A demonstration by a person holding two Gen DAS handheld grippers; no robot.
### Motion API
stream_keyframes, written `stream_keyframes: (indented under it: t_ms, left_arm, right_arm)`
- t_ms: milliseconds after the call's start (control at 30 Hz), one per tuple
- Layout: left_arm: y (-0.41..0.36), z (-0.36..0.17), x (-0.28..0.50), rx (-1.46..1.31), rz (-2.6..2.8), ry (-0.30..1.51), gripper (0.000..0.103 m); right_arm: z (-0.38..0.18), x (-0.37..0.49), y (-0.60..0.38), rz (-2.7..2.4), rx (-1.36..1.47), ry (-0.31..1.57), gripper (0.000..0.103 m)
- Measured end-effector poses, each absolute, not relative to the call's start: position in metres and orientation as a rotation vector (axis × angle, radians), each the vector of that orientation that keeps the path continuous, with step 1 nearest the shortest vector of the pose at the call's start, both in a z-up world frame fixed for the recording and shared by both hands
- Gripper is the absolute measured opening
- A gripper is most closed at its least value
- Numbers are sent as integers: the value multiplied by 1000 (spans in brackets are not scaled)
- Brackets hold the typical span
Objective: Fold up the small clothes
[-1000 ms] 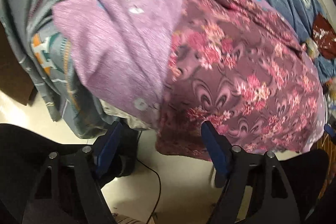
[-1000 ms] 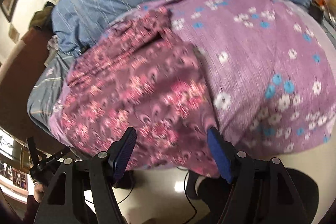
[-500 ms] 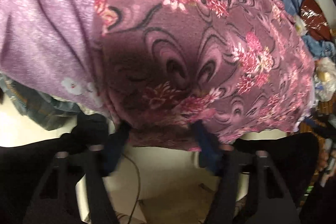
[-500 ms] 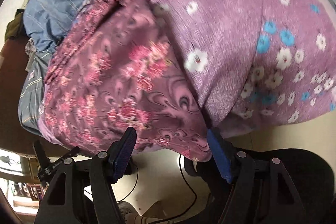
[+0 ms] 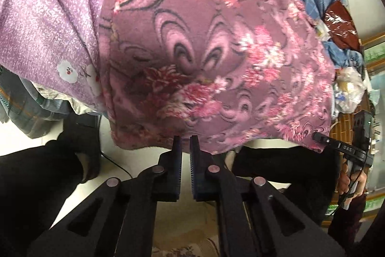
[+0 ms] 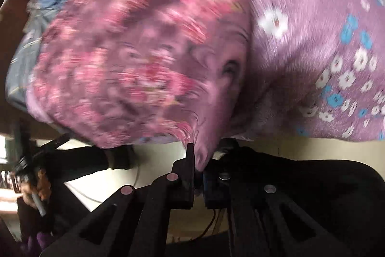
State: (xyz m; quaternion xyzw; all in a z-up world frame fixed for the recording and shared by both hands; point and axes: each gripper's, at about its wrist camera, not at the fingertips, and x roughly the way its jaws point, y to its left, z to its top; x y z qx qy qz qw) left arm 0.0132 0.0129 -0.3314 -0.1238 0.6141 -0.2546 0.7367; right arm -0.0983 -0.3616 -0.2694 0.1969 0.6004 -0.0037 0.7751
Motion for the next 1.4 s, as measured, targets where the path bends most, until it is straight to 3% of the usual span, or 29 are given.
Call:
stream_keyframes:
  t_ms: [233,267,333,367,400,667,867,933,1000,1067,1133,1200,1400]
  left_arm:
    - [31,-297,6,-251,-584,1283,6]
    - [36,-298,8,-244,-554,1273,12]
    - [42,-301,14,-229,-510,1271,45]
    - [47,-305,19,-241,-465,1281,70]
    - [52,-309,21,-276,-430,1285,76]
    - [57,-357,30,-523,-448,1491,78]
    - [43,-381,28,-589,-505,1560,77]
    - [42,-377,26,-566,-522,1539,68]
    - [44,-375,27,-559,-517,1521,41]
    - [43,-374,27,-582,-523,1514,23]
    - [42,-372,27,-575,-542,1502,20]
    - [41,-366,27,-555,-573,1478,10]
    - [41,-341,26,-552,-640,1415,6]
  right_arm:
    - [-179,-111,-351,260,531,1077,4]
    - [-171,-106,-351,286,543,1057,4]
    - [-151,-107,-349,346,563,988,4]
    - [-138,-105,-346,380,573,944,4]
    - [-130,-105,-345,399,582,914,4]
    - [-107,-90,-347,383,656,792,4]
    - [-118,-87,-360,337,681,813,4]
    - [-118,-89,-366,330,683,814,4]
    - [-117,-90,-370,322,682,809,4]
    - [-116,-91,-373,315,685,800,4]
    - [-114,-92,-376,305,682,797,4]
    - [-114,-92,-377,303,684,797,4]
    - [-111,-94,-379,306,690,786,4]
